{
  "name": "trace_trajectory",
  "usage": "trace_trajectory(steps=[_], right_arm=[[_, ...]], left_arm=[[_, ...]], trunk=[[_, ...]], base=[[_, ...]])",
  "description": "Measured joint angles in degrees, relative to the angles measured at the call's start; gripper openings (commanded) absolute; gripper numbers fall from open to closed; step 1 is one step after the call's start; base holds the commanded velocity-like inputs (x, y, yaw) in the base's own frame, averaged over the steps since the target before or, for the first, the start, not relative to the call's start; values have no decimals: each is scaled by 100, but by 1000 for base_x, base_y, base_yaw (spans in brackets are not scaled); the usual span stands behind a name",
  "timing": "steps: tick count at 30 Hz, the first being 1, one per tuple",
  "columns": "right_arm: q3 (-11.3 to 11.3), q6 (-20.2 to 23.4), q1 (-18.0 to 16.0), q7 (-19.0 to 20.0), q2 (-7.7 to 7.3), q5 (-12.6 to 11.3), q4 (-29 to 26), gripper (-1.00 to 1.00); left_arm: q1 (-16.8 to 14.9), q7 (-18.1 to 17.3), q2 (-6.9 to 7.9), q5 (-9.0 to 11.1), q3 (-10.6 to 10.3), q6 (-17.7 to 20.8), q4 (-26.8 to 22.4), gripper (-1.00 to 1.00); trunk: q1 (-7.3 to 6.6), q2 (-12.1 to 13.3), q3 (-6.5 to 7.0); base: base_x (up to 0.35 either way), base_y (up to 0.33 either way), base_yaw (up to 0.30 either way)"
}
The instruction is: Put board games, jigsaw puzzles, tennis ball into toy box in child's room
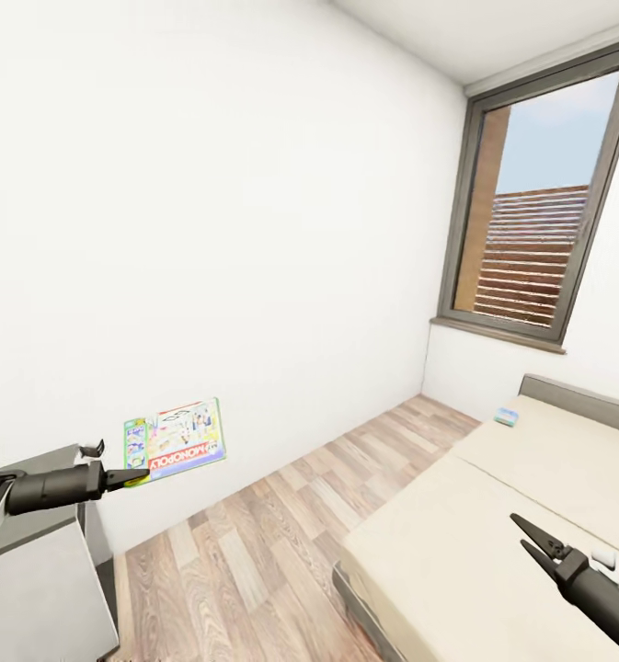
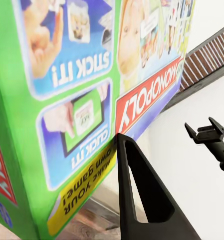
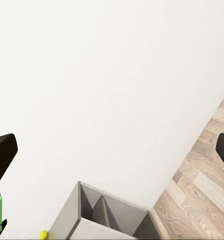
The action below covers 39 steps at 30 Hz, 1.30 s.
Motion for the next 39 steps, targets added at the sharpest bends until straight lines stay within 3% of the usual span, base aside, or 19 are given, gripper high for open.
trace_trajectory(steps=[12,26,33,39], right_arm=[[29,28,0,-29,-4,4,-113,100],[39,76,-8,-54,-23,9,-220,100],[45,19,-6,-48,42,222,-325,100],[48,11,-7,-66,51,244,-333,100]], left_arm=[[0,0,-9,-1,-10,3,0,-100],[-1,-1,-10,4,-10,1,0,-100],[-3,0,-11,5,-10,1,1,-100],[-2,0,-10,4,-9,1,1,-100]], trunk=[[0,0,7],[0,0,-97],[0,0,-124],[0,0,-169]], base=[[0,0,276],[0,0,183],[0,0,40],[0,0,96]])
